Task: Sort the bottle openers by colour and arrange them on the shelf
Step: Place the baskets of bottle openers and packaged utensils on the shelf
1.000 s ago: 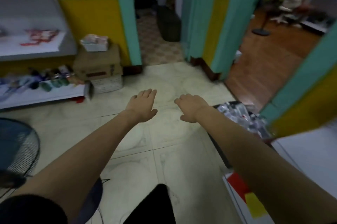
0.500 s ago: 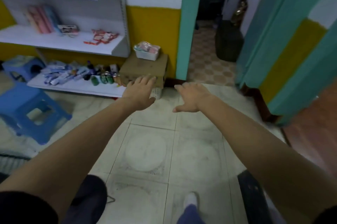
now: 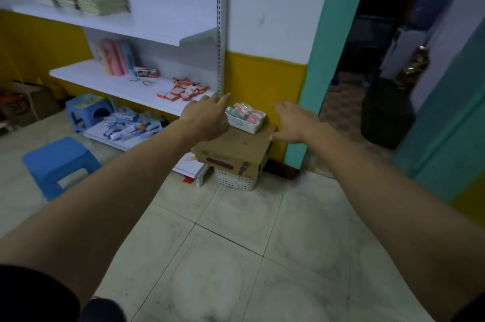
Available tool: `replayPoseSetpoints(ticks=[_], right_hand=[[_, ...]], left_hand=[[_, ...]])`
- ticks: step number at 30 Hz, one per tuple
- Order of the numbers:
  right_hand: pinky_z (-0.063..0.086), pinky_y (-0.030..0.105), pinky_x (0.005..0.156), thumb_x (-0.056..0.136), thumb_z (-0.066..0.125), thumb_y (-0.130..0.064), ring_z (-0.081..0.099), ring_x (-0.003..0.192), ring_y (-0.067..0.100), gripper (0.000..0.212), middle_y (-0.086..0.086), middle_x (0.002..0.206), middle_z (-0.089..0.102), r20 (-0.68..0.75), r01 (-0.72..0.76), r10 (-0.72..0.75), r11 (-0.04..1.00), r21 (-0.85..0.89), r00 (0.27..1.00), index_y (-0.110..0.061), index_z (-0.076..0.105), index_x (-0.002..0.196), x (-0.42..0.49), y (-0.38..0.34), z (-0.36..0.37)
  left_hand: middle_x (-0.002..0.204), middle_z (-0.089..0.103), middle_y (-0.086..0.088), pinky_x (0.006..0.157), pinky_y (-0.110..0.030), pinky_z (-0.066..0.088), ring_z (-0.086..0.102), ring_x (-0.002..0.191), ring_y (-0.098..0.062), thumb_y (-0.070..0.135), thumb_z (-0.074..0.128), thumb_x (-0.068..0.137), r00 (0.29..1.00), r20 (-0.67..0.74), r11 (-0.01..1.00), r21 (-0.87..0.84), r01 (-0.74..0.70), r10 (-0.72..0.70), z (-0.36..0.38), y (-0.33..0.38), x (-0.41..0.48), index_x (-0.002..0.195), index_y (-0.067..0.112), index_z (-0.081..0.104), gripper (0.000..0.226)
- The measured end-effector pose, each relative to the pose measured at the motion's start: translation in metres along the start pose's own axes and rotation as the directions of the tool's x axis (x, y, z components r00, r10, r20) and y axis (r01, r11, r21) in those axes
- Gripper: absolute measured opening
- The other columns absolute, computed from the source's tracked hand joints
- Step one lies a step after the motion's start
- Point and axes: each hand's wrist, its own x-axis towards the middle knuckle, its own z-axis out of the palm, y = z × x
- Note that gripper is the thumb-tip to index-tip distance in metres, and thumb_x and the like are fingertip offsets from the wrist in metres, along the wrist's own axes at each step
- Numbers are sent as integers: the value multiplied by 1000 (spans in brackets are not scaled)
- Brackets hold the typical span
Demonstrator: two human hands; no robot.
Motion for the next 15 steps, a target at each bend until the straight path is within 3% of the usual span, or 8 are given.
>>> replayPoseSetpoints(ticks=[3, 10, 15], right_hand=[[43, 44, 96, 82, 68, -42, 38, 130, 31, 89, 13, 147, 31, -4, 16, -16, 1000, -5, 1000, -17, 16, 149, 31, 2, -4], [43, 45, 99, 83, 67, -41, 39, 129, 32, 84, 14, 146, 32, -43, -36, 35, 999, -25, 998, -15, 21, 148, 197, 39, -9], [45, 42, 90, 83, 67, -40, 44, 124, 31, 77, 13, 142, 36, -26, -60, 59, 998, -31, 998, -16, 26, 144, 297, 58, 12]], left_hand=[[147, 36, -12, 100, -49, 38, 36, 131, -33, 39, 53, 90, 1000, -19, 1000, 13, -24, 24, 2, -11, 26, 149, 17, 16, 73], [146, 38, -13, 100, -47, 38, 40, 130, -32, 41, 54, 90, 996, -74, 998, 25, -56, 58, 24, -78, 188, 149, 16, 13, 75], [147, 36, -12, 99, -47, 39, 38, 131, -32, 42, 51, 92, 998, -36, 999, 12, -53, 54, 57, -121, 289, 149, 17, 9, 76]])
